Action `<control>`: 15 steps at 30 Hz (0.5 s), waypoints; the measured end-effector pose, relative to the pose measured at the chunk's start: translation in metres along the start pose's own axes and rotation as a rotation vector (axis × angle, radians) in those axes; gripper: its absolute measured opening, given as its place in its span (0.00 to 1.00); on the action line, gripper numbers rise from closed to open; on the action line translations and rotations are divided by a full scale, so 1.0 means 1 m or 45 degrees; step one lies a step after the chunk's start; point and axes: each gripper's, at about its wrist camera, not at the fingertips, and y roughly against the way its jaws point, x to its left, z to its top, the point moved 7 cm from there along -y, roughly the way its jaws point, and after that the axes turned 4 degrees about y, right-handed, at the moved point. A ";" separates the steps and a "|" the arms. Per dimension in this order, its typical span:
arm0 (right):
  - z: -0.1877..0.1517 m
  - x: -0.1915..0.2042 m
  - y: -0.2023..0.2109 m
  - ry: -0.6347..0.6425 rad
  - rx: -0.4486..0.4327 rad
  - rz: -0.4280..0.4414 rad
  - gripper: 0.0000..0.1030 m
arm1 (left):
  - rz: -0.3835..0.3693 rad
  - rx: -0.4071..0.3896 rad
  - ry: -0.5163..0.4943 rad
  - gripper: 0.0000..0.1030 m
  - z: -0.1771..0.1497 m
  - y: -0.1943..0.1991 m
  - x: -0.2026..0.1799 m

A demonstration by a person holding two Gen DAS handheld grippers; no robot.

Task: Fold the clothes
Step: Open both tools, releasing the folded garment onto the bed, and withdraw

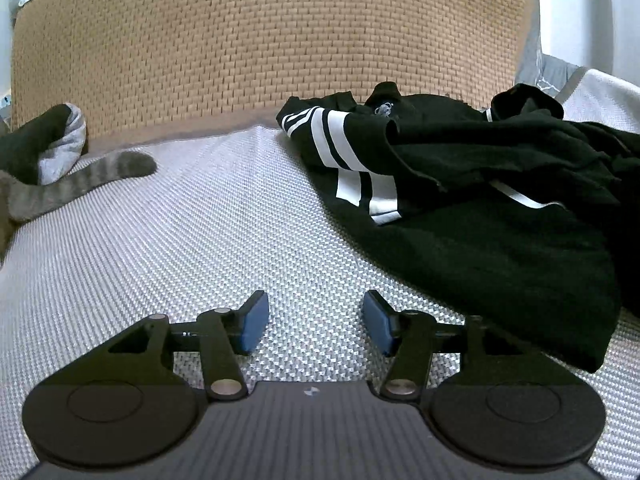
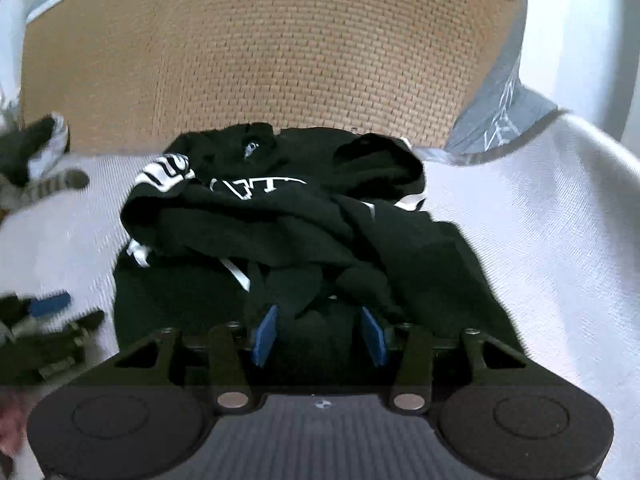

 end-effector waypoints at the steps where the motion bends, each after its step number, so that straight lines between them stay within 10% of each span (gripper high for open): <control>1: 0.000 -0.004 0.002 0.000 0.000 -0.019 0.48 | -0.006 -0.001 0.007 0.55 0.000 0.000 0.000; 15: -0.002 -0.076 0.010 -0.341 -0.031 -0.133 0.48 | -0.012 -0.019 0.008 0.56 -0.002 0.000 0.001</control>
